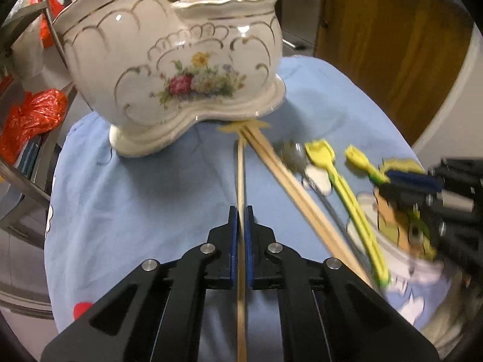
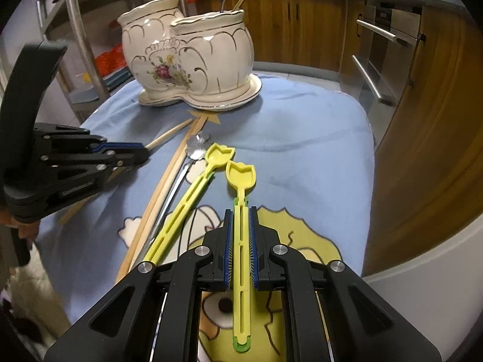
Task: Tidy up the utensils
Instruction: 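Grasp a third wooden chopstick with the left tool while the right tool grasps a yellow plastic utensil, then lift the chopstick with the left tool while the right tool lifts the yellow utensil, then insert the chopstick in the large compartment with left tool while right drops yellow utensil in small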
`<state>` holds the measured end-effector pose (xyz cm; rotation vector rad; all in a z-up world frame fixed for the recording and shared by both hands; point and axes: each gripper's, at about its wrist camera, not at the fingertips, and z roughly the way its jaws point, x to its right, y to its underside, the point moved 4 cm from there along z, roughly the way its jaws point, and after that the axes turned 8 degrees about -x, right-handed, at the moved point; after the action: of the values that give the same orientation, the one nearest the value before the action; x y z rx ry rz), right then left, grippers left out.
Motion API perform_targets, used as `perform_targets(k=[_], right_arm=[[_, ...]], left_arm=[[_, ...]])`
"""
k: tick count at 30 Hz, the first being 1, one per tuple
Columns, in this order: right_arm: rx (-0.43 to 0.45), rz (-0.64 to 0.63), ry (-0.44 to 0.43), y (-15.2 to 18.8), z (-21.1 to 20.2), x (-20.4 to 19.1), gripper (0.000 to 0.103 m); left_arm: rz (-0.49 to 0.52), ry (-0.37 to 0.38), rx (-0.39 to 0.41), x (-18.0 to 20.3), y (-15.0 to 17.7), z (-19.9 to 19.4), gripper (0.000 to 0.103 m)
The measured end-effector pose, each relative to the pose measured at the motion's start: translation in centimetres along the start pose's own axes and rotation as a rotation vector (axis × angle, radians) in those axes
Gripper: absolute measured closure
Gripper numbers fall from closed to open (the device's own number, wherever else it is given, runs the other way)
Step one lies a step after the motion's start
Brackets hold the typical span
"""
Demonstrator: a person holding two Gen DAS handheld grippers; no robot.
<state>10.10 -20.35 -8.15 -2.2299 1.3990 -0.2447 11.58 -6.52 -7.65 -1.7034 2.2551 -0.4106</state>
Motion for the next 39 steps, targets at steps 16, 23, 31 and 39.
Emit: perform_targets(k=[16, 23, 31, 39], right_arm=[[0.019, 0.006, 0.028, -0.2, 0.1, -0.2, 0.092], [0.156, -0.014, 0.003, -1.3, -3.0, -1.1, 0.093], [0.332, -0.051, -0.020, -4.4, -6.3, -2.8, 0.093], [0.513, -0.023, -0.075, -10.6, -9.4, -3.2, 0.093]], left_arm=[[-0.013, 0.082, 0.076, -0.2, 1.2, -0.6, 0.099], [-0.017, 0.133, 0.205, -2.4, 2.4, -3.9, 0.099], [-0.037, 0.149, 0.425, -5.7, 1.1, -10.2, 0.099], [-0.082, 0.157, 0.661, -8.4, -4.1, -15.3, 0.099]])
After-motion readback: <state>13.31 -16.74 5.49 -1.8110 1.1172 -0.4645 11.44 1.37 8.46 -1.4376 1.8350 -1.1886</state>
